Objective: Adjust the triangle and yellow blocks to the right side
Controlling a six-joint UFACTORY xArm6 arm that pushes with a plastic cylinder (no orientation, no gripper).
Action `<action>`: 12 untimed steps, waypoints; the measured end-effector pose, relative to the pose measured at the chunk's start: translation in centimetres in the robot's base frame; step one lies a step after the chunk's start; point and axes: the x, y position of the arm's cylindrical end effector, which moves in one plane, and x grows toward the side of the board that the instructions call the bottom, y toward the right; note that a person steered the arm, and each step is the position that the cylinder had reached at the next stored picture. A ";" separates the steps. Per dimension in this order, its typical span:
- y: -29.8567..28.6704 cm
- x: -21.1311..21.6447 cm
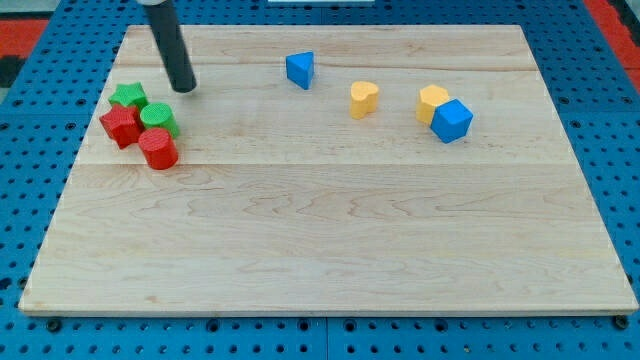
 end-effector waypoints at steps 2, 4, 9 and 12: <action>4.0 -1.7; 13.2 -4.9; 14.6 0.6; 16.8 4.0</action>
